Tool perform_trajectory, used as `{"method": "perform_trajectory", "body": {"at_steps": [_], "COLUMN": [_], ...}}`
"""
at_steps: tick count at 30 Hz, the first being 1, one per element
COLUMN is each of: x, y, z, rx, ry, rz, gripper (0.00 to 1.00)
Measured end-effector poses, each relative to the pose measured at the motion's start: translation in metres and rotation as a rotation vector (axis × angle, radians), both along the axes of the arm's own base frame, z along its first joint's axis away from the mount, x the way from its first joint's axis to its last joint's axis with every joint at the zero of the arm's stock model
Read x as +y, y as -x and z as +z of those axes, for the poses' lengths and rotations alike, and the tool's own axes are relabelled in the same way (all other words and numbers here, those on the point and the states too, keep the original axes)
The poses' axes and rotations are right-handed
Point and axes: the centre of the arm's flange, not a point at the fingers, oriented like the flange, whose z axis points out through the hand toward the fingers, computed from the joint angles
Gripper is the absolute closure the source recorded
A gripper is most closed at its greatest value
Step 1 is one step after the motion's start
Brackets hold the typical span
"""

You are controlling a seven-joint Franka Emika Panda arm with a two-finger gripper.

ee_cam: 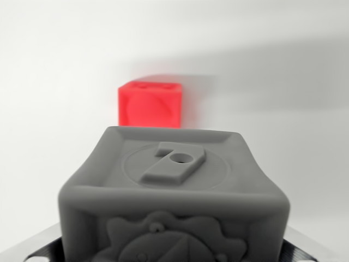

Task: Destack cube

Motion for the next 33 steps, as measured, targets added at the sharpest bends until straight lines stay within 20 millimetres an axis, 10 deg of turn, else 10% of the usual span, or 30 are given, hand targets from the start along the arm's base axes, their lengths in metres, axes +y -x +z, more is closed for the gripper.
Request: {"method": "perform_trajectory", "body": {"at_steps": [33], "x": [-0.060], "y": [0.010], "z": [-0.023], "rx": [0.001], "ry": [0.004], "rz": [0.051], "gripper": [1.00]}}
